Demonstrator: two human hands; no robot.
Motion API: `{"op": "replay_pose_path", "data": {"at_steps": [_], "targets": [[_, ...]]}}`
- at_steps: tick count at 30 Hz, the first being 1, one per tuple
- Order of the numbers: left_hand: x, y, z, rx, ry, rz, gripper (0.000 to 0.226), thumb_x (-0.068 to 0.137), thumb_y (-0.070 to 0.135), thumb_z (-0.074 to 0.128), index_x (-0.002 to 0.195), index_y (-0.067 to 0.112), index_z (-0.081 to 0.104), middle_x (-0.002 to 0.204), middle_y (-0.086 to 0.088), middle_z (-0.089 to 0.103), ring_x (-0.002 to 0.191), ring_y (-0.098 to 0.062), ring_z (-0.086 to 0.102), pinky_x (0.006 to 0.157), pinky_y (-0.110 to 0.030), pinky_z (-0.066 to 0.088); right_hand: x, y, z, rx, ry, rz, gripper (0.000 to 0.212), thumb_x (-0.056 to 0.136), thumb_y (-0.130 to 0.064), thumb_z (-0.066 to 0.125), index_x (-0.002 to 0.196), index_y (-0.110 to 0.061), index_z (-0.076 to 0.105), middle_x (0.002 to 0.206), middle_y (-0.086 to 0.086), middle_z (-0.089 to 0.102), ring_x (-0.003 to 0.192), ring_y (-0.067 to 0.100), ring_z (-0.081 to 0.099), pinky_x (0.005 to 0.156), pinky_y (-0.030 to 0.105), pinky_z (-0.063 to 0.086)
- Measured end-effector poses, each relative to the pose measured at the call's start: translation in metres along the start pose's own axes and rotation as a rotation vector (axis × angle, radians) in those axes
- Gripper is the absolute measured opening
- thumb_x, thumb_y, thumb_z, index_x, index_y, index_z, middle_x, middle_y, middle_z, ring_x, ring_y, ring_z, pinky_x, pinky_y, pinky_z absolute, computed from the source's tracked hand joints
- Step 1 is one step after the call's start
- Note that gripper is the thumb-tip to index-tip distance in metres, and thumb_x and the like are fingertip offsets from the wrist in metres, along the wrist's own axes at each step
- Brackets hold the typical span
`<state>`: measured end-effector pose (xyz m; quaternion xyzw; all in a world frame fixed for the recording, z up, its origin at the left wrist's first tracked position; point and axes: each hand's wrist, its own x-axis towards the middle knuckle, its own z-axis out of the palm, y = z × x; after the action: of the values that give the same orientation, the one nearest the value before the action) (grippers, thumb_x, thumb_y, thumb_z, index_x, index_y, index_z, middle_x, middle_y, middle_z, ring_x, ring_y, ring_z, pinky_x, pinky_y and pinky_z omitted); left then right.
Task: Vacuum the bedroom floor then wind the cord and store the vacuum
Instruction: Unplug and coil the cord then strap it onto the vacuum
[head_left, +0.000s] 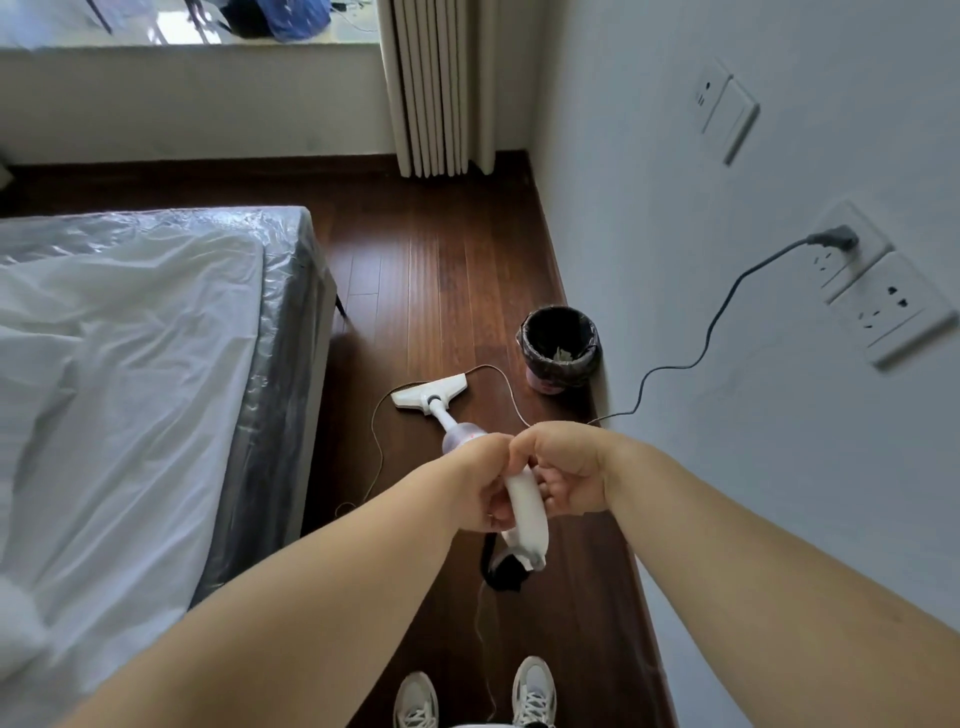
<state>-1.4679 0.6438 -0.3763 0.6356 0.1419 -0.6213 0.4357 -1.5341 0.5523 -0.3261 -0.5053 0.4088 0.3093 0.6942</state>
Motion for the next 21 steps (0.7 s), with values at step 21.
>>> {"op": "replay_pose_path", "data": {"at_steps": [21], "targets": [[-0.026, 0.028, -0.028, -0.093, -0.008, 0.191, 0.007, 0.086, 0.000, 0.056, 0.082, 0.004, 0.053, 0.059, -0.008, 0.054, 0.046, -0.012, 0.055, 0.057, -0.032, 0.056, -0.030, -0.014, -0.019, 0.122, 0.694, -0.185, 0.033, 0.094, -0.009, 0.047, 0.123, 0.005, 0.050, 0.111, 0.024, 0.059, 0.097, 0.033, 0.062, 0.093, 0.041, 0.051]]}}
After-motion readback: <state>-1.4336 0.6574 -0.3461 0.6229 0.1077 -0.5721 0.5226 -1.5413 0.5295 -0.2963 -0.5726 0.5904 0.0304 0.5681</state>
